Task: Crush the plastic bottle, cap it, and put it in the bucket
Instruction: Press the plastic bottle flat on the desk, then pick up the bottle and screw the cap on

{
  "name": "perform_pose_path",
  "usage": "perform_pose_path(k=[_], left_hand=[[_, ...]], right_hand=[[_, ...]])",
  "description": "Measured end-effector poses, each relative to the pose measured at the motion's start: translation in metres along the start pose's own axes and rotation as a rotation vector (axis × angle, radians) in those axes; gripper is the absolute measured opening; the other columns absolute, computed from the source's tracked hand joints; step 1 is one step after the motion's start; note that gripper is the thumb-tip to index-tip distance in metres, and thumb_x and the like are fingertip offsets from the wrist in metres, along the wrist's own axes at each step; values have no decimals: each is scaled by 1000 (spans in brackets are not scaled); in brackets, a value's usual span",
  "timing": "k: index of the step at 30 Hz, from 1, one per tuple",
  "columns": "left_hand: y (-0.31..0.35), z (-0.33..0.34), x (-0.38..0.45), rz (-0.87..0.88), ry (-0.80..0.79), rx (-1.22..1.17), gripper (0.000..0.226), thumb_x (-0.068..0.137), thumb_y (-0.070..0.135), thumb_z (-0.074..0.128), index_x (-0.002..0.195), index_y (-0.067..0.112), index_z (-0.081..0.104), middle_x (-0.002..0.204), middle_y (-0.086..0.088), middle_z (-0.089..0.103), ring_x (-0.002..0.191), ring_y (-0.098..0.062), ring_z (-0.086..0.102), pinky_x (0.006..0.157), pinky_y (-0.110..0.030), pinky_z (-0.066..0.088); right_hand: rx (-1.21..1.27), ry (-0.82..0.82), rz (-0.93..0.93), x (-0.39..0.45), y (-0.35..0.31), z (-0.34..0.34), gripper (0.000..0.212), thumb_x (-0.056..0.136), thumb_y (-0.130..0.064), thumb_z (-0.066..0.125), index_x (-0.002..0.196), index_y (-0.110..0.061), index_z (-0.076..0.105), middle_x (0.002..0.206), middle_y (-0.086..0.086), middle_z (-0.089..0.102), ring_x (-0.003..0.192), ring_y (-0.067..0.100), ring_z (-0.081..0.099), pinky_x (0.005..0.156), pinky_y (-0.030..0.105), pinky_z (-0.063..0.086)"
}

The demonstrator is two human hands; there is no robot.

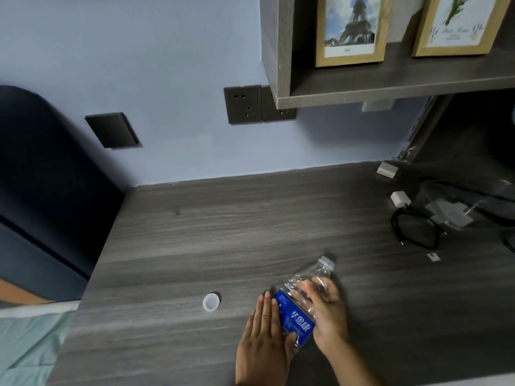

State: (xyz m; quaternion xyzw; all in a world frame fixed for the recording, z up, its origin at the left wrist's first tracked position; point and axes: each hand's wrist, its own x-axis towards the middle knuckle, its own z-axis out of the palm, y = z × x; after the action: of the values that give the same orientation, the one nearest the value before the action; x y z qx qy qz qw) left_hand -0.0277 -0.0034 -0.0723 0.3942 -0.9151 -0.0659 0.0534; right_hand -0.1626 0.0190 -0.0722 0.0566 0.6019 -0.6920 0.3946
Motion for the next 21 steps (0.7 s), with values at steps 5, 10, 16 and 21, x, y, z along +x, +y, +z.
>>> perform_pose_path(k=[5, 10, 16, 21], left_hand=[[7, -14, 0, -20, -201, -106, 69, 87, 54, 14, 96, 19, 74, 111, 9, 69, 101, -1, 65, 87, -11, 46], [3, -16, -2, -47, -132, -308, 63, 82, 50, 50, 127, 6, 52, 138, -3, 51, 120, -4, 54, 90, -13, 48], [-54, -21, 18, -173, 13, -385, 54, 91, 22, 46, 141, 19, 26, 148, -11, 30, 133, -27, 32, 111, -29, 28], [-104, -16, 32, -318, -132, -185, 49, 92, 21, 43, 140, 17, 30, 147, -7, 33, 128, -28, 31, 110, -29, 27]], right_hand=[[-7, -16, -19, 0, -5, 4, 16, 83, 0, 62, 94, -11, 61, 85, 11, 70, 63, 17, 72, 59, 30, 60], [-101, -71, -56, 0, -16, 8, 11, 83, -5, 65, 90, -13, 62, 86, 11, 72, 68, 22, 71, 65, 38, 59], [-163, -201, -26, 7, -32, 12, 18, 82, 7, 62, 82, -11, 59, 77, 12, 68, 52, 13, 70, 50, 22, 60], [-313, -291, 16, 6, -36, 12, 16, 81, 4, 64, 83, -11, 60, 79, 9, 68, 56, 13, 70, 50, 23, 60]])
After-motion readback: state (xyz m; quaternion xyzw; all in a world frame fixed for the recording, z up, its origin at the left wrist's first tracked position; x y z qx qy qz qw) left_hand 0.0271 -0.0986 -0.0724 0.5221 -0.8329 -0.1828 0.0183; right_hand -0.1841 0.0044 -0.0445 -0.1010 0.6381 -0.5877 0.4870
